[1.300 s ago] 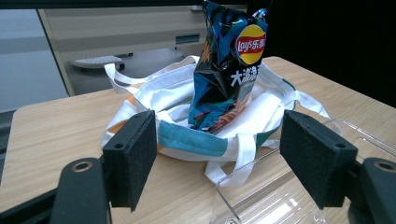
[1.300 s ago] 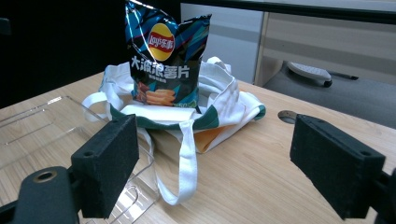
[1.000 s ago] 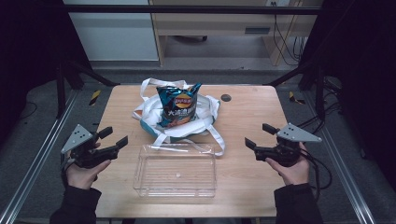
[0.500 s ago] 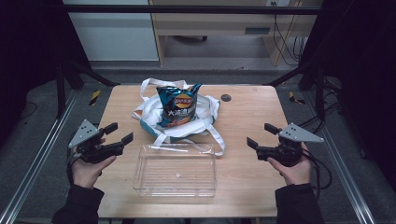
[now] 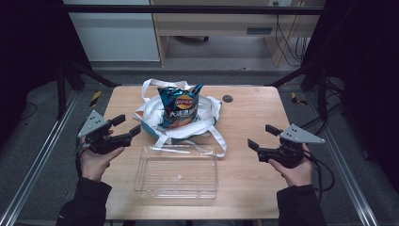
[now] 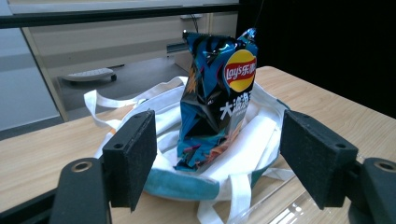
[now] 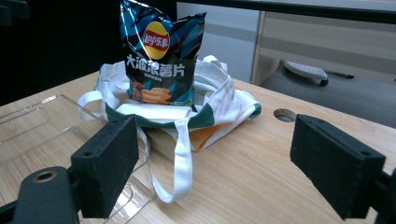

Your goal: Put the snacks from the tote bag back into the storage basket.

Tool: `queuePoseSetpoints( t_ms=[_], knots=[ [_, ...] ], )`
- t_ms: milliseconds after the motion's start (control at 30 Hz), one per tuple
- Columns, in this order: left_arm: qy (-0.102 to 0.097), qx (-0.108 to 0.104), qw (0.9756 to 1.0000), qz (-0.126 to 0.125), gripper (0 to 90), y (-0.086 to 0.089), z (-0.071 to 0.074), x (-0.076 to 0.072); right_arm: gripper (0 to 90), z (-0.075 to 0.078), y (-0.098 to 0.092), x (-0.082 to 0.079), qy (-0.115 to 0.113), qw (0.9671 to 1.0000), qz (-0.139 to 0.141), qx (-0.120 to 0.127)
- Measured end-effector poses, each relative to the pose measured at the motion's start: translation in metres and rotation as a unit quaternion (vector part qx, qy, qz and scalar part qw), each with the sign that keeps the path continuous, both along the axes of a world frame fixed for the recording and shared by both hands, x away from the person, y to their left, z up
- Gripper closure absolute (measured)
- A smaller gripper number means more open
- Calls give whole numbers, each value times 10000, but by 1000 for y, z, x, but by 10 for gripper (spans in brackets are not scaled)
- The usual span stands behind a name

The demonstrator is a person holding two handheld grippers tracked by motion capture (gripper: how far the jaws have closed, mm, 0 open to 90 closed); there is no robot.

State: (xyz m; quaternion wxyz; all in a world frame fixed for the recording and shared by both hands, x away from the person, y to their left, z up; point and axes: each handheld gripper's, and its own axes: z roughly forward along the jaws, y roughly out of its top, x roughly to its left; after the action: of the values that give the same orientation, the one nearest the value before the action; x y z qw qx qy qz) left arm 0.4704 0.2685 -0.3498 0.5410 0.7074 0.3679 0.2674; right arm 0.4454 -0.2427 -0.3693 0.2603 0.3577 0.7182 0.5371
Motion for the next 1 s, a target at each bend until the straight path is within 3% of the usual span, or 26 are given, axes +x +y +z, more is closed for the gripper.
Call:
queuePoseSetpoints(
  t_ms=[400,733,1000],
  knots=[
    [48,85,10000,18,271,-14,7,26,157,-1,2,1,12,10000,20,-15],
    [47,28,10000,19,271,-24,16,47,156,-3,4,2,41,10000,53,-41],
    [50,147,9999,18,271,-35,21,61,156,-3,4,3,31,10000,43,-16]
  ],
)
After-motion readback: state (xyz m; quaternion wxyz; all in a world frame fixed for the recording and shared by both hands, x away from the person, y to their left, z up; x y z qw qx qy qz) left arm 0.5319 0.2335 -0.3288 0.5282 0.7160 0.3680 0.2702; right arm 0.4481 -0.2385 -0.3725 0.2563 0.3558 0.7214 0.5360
